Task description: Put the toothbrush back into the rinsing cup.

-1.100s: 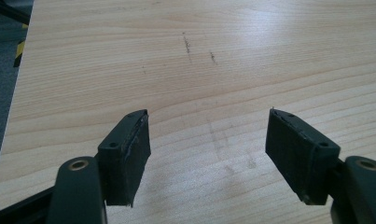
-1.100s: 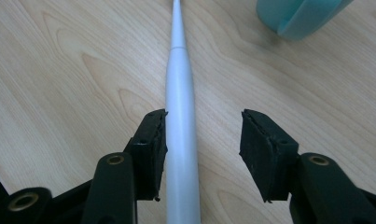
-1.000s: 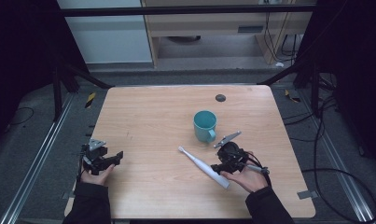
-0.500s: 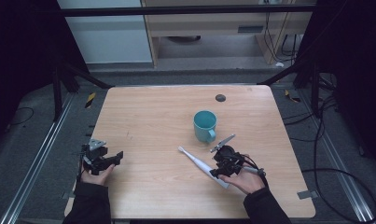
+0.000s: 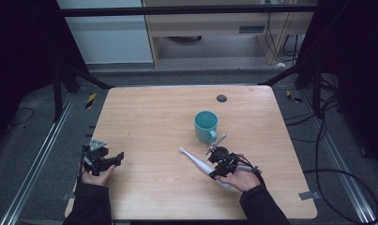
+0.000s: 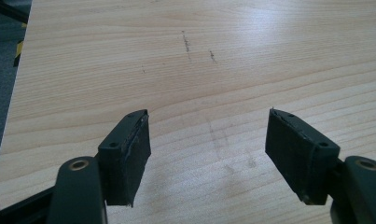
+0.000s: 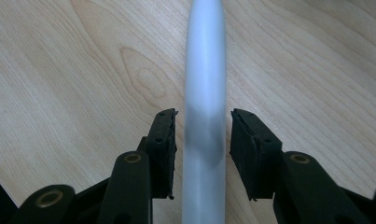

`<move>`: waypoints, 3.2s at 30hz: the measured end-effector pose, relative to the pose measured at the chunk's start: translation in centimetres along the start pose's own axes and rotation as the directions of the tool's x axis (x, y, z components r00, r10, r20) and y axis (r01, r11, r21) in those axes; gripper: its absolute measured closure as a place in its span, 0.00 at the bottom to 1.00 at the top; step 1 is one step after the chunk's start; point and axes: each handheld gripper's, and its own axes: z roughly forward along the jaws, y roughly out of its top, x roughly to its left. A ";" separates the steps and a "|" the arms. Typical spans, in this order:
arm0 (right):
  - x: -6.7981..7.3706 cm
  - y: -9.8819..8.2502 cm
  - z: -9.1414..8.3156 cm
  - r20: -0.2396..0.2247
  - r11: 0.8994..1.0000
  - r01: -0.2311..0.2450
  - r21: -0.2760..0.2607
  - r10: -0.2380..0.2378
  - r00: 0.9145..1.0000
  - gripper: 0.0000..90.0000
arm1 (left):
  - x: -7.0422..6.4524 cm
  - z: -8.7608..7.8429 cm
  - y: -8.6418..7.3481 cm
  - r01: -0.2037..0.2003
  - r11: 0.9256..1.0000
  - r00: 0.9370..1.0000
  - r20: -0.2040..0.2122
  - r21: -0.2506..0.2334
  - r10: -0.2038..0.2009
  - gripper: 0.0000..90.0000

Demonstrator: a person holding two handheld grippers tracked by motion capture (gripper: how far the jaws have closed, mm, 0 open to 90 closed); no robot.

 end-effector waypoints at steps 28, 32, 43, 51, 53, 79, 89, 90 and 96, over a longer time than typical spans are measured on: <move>-0.1 0.5 1.9 0.005 0.997 -0.007 0.072 0.007 1.000 0.72 | 0.0 0.1 0.0 -0.002 1.000 1.000 -0.001 0.004 0.002 0.34; -0.1 0.5 2.0 0.002 0.997 -0.012 0.076 0.012 1.000 0.73 | 0.0 0.1 0.0 -0.003 1.000 1.000 -0.001 0.004 0.003 0.34; 0.1 0.8 2.1 0.011 0.995 -0.036 0.093 0.035 0.999 0.73 | -0.1 0.1 0.0 -0.004 1.000 1.000 0.001 0.006 0.004 0.34; 0.0 0.6 1.5 -0.003 0.999 -0.046 0.021 0.046 0.999 0.74 | 0.0 0.1 0.0 -0.002 1.000 1.000 -0.001 0.007 0.002 0.34; 0.1 0.6 1.2 -0.006 0.999 -0.043 0.003 0.043 0.999 0.74 | 0.0 0.1 0.0 -0.002 1.000 1.000 0.000 0.006 0.002 0.34; 0.2 0.5 -3.0 -0.102 0.922 -0.088 -0.378 0.053 0.993 0.74 | -0.1 0.3 0.2 -0.007 1.000 1.000 -0.003 0.010 0.008 0.34; 0.0 0.7 -5.4 -0.069 0.816 -0.104 -0.569 0.079 0.995 0.74 | -0.2 0.3 0.1 -0.012 1.000 1.000 -0.003 0.008 0.012 0.34; 0.0 0.7 -5.4 -0.069 0.816 -0.104 -0.569 0.079 0.995 0.74 | -0.2 0.3 0.1 -0.012 1.000 1.000 -0.003 0.008 0.012 0.34; -0.4 1.8 -6.4 -0.037 0.743 -0.106 -0.661 0.108 0.993 0.74 | -0.1 0.3 0.1 -0.010 1.000 1.000 -0.004 0.009 0.010 0.34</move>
